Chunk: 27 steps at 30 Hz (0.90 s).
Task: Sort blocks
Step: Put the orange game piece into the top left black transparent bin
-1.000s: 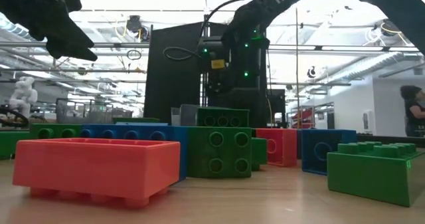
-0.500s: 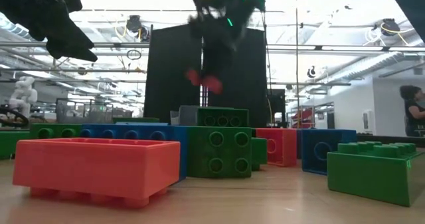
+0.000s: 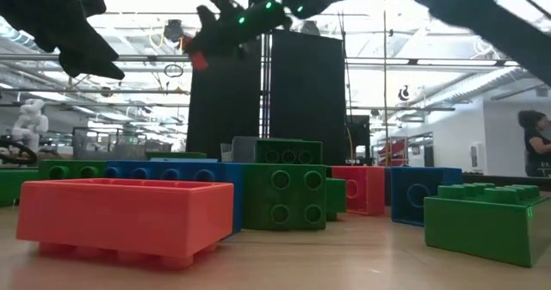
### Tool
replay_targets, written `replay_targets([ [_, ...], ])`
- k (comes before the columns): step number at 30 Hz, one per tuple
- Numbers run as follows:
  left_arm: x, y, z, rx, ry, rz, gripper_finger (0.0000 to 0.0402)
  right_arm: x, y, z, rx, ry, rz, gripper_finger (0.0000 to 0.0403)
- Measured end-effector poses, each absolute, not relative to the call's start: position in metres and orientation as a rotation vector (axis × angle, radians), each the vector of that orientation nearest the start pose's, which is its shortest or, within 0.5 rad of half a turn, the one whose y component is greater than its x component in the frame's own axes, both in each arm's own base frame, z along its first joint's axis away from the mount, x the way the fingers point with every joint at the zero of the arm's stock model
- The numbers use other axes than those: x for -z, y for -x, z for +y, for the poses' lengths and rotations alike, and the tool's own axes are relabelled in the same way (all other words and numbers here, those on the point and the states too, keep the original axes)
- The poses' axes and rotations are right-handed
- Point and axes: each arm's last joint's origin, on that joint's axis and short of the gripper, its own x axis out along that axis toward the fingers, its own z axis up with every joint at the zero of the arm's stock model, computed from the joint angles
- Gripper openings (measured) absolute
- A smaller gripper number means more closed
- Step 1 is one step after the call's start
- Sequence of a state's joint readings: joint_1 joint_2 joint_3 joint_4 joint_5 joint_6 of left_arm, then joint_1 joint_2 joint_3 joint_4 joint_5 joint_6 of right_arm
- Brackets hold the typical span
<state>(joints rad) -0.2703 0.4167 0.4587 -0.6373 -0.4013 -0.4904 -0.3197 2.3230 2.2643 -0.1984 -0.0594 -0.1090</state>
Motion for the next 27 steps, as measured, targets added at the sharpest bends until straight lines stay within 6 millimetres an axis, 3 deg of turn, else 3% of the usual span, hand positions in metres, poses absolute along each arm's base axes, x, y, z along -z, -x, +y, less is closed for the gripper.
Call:
replay_targets([
  [3, -0.228, -0.099, -0.016, -0.232, 0.289, 0.525, 0.0257, -0.304, -0.527, -0.189, 0.221, 0.037, 0.211, 0.0116],
  [10, -0.230, -0.100, -0.020, -0.121, 0.300, 0.528, 0.0257, -0.270, -0.527, -0.228, 0.231, -0.086, 0.160, 0.0116],
  [14, -0.235, -0.103, -0.020, -0.123, 0.226, 0.467, 0.0257, -0.260, -0.531, -0.227, 0.162, -0.126, 0.148, 0.0116],
  [17, -0.238, -0.104, -0.016, -0.240, 0.116, 0.413, 0.0257, -0.257, -0.535, -0.220, 0.114, -0.126, 0.162, 0.0116],
  [20, -0.240, -0.102, -0.008, -0.510, 0.017, 0.351, 0.0257, -0.265, -0.532, -0.212, 0.067, -0.113, 0.194, 0.0116],
  [23, -0.245, -0.097, -0.002, -0.736, -0.034, 0.279, 0.0257, -0.287, -0.525, -0.202, 0.038, -0.068, 0.207, 0.0116],
  [27, -0.253, -0.093, -0.001, -0.735, 0.001, 0.188, 0.0257, -0.326, -0.509, -0.185, 0.010, -0.003, 0.230, 0.0116],
])
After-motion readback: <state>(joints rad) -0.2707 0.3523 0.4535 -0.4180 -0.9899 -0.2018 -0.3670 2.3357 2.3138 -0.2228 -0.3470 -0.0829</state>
